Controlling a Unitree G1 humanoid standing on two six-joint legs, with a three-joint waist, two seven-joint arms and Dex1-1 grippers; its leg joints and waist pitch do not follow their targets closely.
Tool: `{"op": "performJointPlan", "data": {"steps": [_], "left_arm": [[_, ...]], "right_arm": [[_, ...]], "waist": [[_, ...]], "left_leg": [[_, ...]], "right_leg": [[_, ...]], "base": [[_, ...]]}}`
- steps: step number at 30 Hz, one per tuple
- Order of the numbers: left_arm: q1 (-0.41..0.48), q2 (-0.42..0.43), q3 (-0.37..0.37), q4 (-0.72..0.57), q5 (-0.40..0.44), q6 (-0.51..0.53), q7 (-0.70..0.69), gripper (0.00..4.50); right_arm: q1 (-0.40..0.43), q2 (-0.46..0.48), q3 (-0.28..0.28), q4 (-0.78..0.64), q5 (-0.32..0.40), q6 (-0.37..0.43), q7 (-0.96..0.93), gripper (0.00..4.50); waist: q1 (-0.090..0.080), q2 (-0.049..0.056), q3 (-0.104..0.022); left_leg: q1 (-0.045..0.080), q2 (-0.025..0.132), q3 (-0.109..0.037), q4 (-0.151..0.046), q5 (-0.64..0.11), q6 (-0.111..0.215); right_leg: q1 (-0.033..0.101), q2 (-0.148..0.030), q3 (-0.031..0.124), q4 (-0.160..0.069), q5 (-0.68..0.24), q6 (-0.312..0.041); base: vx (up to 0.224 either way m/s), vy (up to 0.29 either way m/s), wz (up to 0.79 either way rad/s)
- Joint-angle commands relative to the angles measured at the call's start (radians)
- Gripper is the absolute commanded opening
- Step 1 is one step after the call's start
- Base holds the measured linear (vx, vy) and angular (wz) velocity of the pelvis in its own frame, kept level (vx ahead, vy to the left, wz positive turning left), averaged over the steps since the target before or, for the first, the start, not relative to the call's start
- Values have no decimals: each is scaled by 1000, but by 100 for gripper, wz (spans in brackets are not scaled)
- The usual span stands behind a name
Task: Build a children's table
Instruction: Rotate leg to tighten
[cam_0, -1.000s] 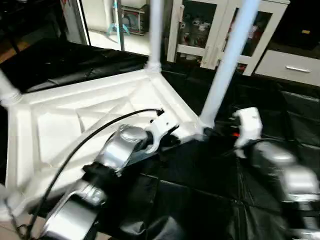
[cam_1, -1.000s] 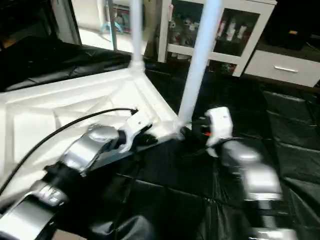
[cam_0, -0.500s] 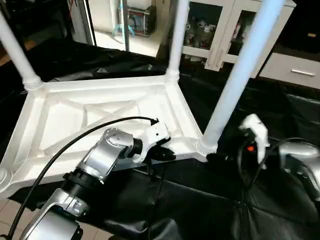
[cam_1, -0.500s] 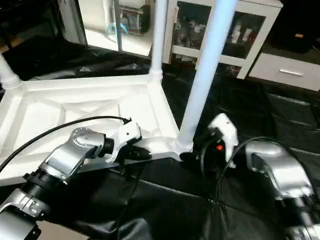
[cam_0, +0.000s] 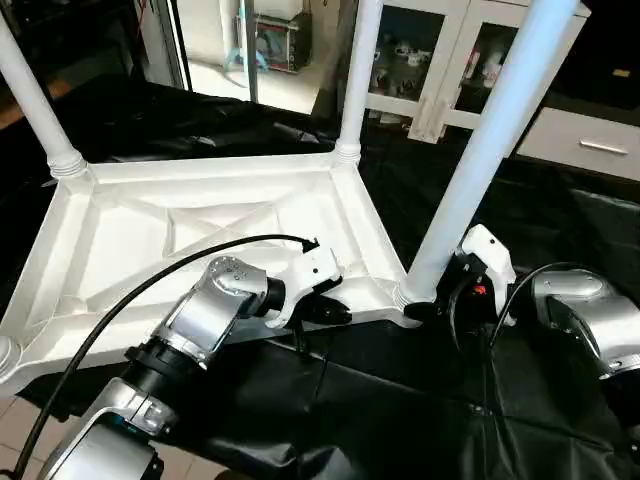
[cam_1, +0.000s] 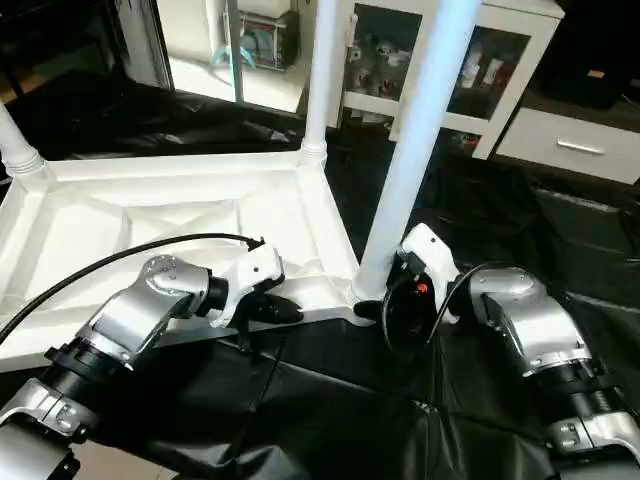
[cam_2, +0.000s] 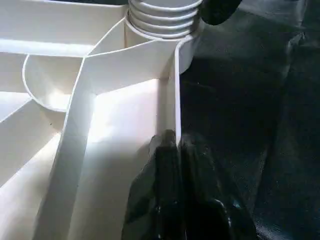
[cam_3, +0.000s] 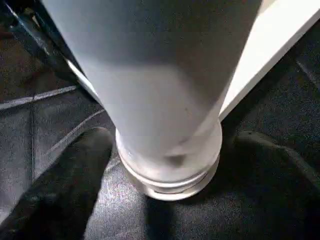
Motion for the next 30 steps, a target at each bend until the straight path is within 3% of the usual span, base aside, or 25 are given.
{"op": "performJointPlan", "data": {"steps": [1,2,12,22,27,28,30], "left_arm": [[9,-13,-37,-31,-7,11,-34,0],[10,-12,-38,-33,-9,12,-35,0],[21,0,-43,-48,-14,24,-48,0],[19,3,-44,-48,-15,36,-53,0],[-37,-94,21,66,24,93,162,0],[-48,-111,32,85,30,103,198,0],[-67,-140,53,119,38,116,262,0]], "right_arm": [[-26,0,8,13,-8,-16,13,400],[-27,0,6,15,-6,-16,14,372],[-24,3,-7,26,1,-47,49,294],[1,31,-29,14,11,-30,13,275],[26,149,-117,31,18,43,-236,274],[29,167,-127,27,15,52,-273,274],[34,201,-145,21,15,72,-337,274]], "waist": [[2,-17,-68],[2,-18,-67],[2,-14,-69],[2,-10,-69],[-6,-14,-65],[-4,-12,-63],[-4,-13,-64]], "left_leg": [[15,75,-31,-61,-68,83],[15,75,-30,-60,-63,88],[15,74,-31,-59,-51,97],[15,74,-31,-60,-67,83],[17,73,-32,-64,-113,48],[25,73,-33,-65,-141,30],[22,71,-33,-67,-152,17]], "right_leg": [[52,-99,49,-59,-101,-255],[52,-98,49,-59,-94,-257],[52,-97,49,-56,-76,-264],[53,-97,49,-57,-73,-270],[51,-95,48,-67,-160,-249],[45,-97,47,-76,-212,-237],[46,-97,48,-80,-245,-217]], "base": [[0,0,0],[0,0,0],[0,0,0],[0,0,0],[0,0,0],[0,0,0],[0,0,0]]}}
